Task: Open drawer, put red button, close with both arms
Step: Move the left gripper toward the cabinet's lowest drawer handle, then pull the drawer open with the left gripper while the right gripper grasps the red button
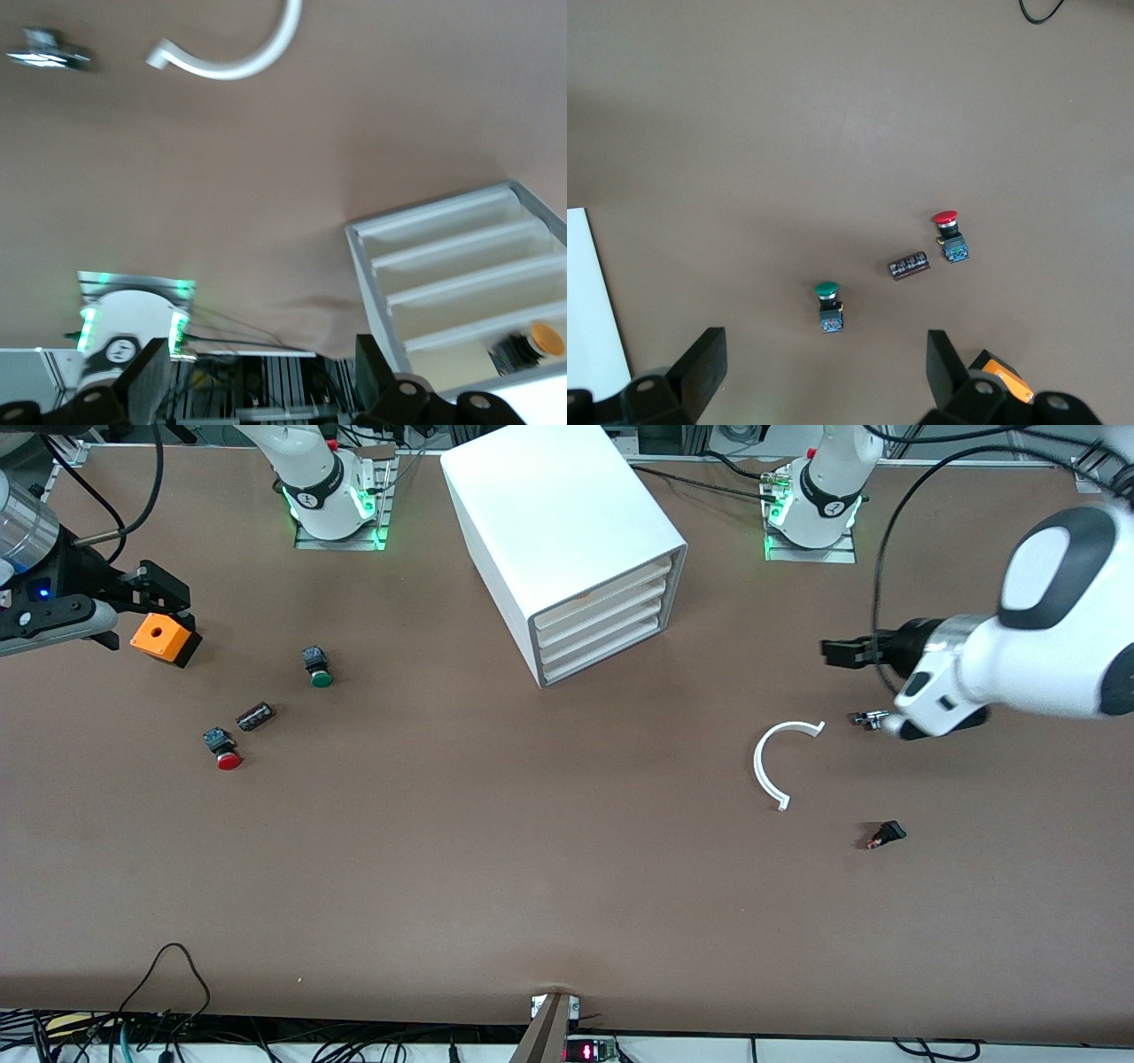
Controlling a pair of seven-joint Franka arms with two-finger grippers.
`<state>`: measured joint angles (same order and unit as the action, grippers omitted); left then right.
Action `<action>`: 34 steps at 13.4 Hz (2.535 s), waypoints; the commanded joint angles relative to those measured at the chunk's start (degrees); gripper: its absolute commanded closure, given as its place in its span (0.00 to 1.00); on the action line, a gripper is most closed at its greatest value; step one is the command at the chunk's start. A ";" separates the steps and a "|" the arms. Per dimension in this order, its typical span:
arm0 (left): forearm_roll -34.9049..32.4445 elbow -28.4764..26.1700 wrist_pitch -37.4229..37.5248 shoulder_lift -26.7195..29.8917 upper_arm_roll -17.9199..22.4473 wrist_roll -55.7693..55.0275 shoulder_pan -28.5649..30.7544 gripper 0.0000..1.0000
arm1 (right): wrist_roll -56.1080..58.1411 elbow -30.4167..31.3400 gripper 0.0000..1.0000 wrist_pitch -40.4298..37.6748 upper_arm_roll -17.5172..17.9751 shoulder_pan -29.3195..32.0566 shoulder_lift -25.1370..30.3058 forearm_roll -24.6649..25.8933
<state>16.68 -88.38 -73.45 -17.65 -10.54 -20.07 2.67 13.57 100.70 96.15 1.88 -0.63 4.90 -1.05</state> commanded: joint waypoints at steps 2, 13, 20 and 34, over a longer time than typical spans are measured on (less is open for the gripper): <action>4.75 2.69 0.33 -5.02 0.35 3.63 -2.15 0.15 | 0.32 -1.47 0.00 -0.35 0.32 0.36 -0.95 -0.44; 12.23 7.87 -4.25 -10.12 0.35 3.62 -3.63 0.00 | 0.58 -1.56 0.00 2.29 0.40 0.19 -4.63 -0.09; 21.88 3.31 -6.70 -13.10 -1.75 28.37 -4.87 0.00 | 3.20 -1.65 0.00 -3.15 0.67 -0.25 -4.81 -0.18; 49.41 -16.02 -11.88 -26.56 -2.29 83.97 -12.59 0.41 | 26.57 10.57 0.00 18.44 -5.21 0.28 -14.37 1.93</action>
<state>64.08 -100.80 -83.39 -45.88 -13.11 60.87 -7.91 35.37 110.52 111.09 -2.08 -0.73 -7.29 0.44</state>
